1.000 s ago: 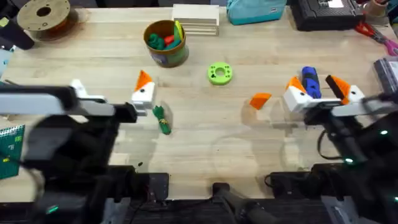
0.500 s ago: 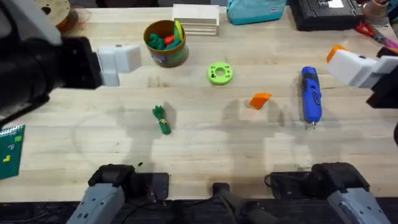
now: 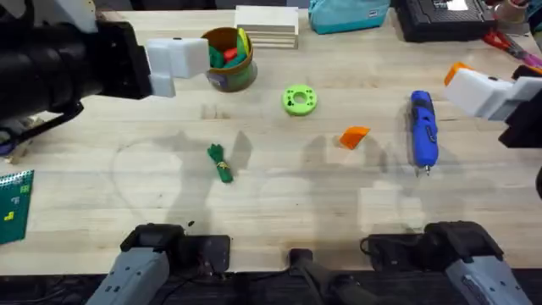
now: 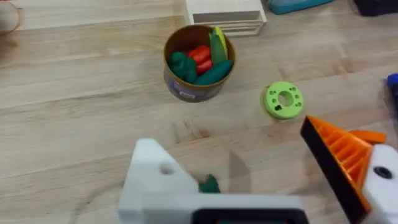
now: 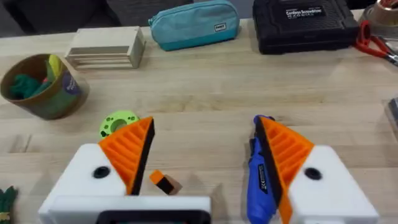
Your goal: Pick up the gripper from the table and insert it into the empty holder that is missing its gripper. Then pick up a screw, insert it into the mounting hole, and use the screwdriver to tighten it. Finally, clean up the table by picking up the vegetable and placing it into the bucket.
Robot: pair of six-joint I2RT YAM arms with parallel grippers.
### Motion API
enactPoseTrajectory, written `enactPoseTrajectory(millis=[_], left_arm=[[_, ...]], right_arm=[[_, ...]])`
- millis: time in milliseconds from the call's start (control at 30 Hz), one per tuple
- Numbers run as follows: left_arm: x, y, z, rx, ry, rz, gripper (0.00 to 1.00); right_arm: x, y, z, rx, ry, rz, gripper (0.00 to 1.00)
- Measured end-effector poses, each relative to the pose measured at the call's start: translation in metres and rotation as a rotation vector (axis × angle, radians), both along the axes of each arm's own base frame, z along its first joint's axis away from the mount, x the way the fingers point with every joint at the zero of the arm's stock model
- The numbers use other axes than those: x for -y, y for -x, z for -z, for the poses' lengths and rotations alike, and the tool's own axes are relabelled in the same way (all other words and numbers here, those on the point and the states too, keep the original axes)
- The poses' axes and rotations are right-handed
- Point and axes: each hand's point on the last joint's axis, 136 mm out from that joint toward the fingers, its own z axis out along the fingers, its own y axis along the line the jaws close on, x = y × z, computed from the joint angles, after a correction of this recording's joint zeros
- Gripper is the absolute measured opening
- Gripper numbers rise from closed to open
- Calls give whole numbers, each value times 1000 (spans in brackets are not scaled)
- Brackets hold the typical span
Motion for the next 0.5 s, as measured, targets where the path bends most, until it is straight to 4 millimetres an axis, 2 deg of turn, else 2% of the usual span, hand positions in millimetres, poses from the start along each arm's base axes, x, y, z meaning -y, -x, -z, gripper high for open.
enactPoseTrajectory(millis=[133, 300, 367, 467, 500], left_arm=[[5, 3, 1, -10, 19, 26, 987], [8, 21, 22, -126, 29, 36, 987], [8, 23, 24, -138, 31, 39, 987], [16, 17, 15, -84, 36, 95, 989], [33, 4, -2, 41, 35, 213, 987]], right_arm=[[0, 0, 0, 0, 0, 0, 952], [0, 0, 0, 0, 0, 0, 952], [0, 0, 0, 0, 0, 0, 952], [0, 0, 0, 0, 0, 0, 952], [0, 0, 0, 0, 0, 0, 952]])
